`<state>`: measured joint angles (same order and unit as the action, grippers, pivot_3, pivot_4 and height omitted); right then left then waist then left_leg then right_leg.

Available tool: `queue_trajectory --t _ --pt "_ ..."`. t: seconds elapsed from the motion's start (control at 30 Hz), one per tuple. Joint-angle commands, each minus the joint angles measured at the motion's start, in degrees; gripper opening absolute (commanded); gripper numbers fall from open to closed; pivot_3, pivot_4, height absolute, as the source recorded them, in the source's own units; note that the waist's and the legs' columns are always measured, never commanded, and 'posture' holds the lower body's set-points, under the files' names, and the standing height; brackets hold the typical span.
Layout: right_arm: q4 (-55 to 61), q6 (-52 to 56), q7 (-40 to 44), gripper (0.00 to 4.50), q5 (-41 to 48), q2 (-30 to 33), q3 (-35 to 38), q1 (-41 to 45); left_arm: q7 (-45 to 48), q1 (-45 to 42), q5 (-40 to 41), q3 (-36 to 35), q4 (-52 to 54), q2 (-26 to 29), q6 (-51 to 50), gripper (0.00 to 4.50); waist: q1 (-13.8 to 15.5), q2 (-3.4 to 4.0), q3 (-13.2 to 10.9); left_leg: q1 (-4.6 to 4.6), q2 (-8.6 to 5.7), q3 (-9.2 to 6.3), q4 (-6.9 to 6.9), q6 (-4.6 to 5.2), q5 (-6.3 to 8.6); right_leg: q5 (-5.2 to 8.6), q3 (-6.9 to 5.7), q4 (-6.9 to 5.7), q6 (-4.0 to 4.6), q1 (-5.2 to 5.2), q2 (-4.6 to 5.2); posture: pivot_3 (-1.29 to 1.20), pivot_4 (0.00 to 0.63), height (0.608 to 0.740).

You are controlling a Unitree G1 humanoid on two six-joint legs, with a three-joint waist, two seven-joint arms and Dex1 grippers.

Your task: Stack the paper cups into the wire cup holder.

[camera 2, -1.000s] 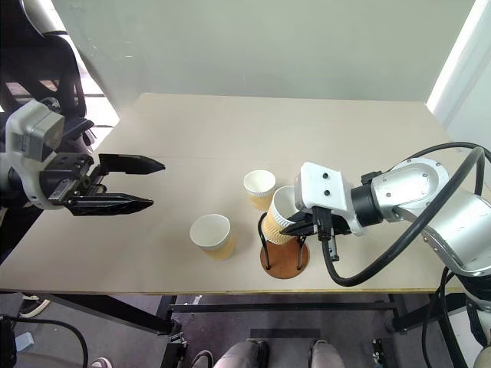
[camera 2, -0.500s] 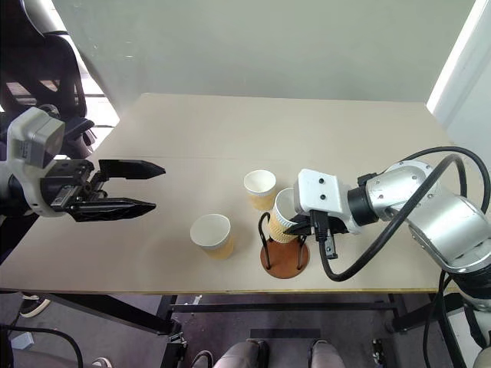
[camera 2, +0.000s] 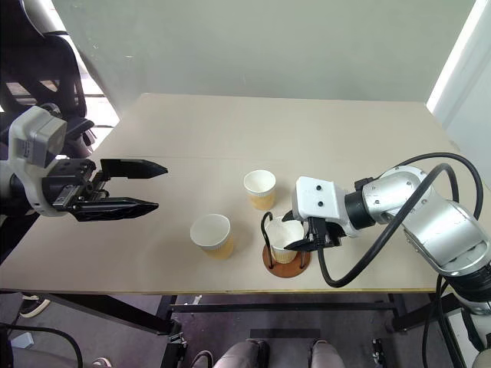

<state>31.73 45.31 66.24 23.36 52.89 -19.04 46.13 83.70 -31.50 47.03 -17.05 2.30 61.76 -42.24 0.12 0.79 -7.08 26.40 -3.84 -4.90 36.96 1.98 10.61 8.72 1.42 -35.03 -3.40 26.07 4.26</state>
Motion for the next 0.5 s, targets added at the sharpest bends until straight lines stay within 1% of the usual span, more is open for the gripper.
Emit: queue_trajectory --t 0.03,0.07,0.13,0.23,0.27,0.33,0.4,0.5 --pt "-0.2 -0.6 0.2 3.04 0.0 1.1 3.6 1.8 2.3 0.0 -2.3 0.6 0.5 3.4 2.2 4.20 0.0 0.00 0.0 0.00 0.00 0.00 0.00 0.00 0.00 0.00 0.00 0.00 0.00 0.00 0.00 0.00 0.150 0.740" --pt "-0.7 -0.4 0.6 3.04 0.5 2.1 5.4 2.2 3.5 0.9 -4.6 1.9 0.3 5.0 3.7 4.20 0.0 -0.01 0.0 0.00 0.00 0.00 0.00 -0.01 0.01 0.00 0.00 0.01 0.00 0.00 0.00 0.00 0.150 0.740" --pt "-2.6 0.6 1.5 3.04 3.1 4.5 11.4 3.1 7.1 3.4 -8.7 4.3 0.2 8.3 7.5 4.20 0.0 0.04 0.0 0.03 -0.01 0.01 -0.01 -0.01 0.02 0.01 0.03 0.04 0.03 0.04 0.00 0.00 0.150 0.740" --pt "-7.3 4.9 3.4 3.04 11.4 7.6 23.5 4.8 8.8 5.4 -9.1 6.5 -0.3 12.2 10.3 4.20 0.3 0.01 0.0 0.12 -0.02 -0.01 -0.02 -0.01 0.08 0.15 0.06 0.05 0.26 0.09 0.00 0.00 0.150 0.740" --pt "-8.2 6.1 3.8 3.04 13.7 8.2 26.0 5.0 8.8 6.0 -9.1 7.2 -0.6 13.4 11.6 4.20 0.3 -0.01 0.0 0.21 -0.03 -0.04 -0.03 -0.01 0.08 0.19 0.05 0.05 0.33 0.16 0.00 0.00 0.150 0.740" --pt "-10.5 9.8 5.8 3.04 20.6 10.3 34.0 4.9 8.8 7.3 -8.0 9.5 -1.3 15.5 13.9 4.20 0.4 -0.08 0.0 0.31 -0.02 -0.09 -0.09 -0.06 0.14 0.31 0.04 0.05 0.52 0.25 -0.01 0.00 0.150 0.740" --pt "-11.7 12.8 6.0 3.04 26.2 11.6 39.1 5.1 8.8 7.6 -7.9 12.0 -2.4 16.8 16.5 4.20 0.5 -0.08 0.0 0.31 -0.03 -0.10 -0.23 -0.11 0.18 0.39 0.02 0.07 0.64 0.30 -0.01 0.00 0.150 0.740" --pt "-11.6 15.9 3.3 3.04 33.7 11.6 44.4 5.6 8.8 4.5 -9.5 17.0 -3.0 14.3 18.4 4.20 0.4 -0.07 0.0 0.32 -0.02 -0.09 -0.43 -0.19 0.18 0.46 -0.02 0.04 0.54 0.40 0.00 0.00 0.150 0.740"
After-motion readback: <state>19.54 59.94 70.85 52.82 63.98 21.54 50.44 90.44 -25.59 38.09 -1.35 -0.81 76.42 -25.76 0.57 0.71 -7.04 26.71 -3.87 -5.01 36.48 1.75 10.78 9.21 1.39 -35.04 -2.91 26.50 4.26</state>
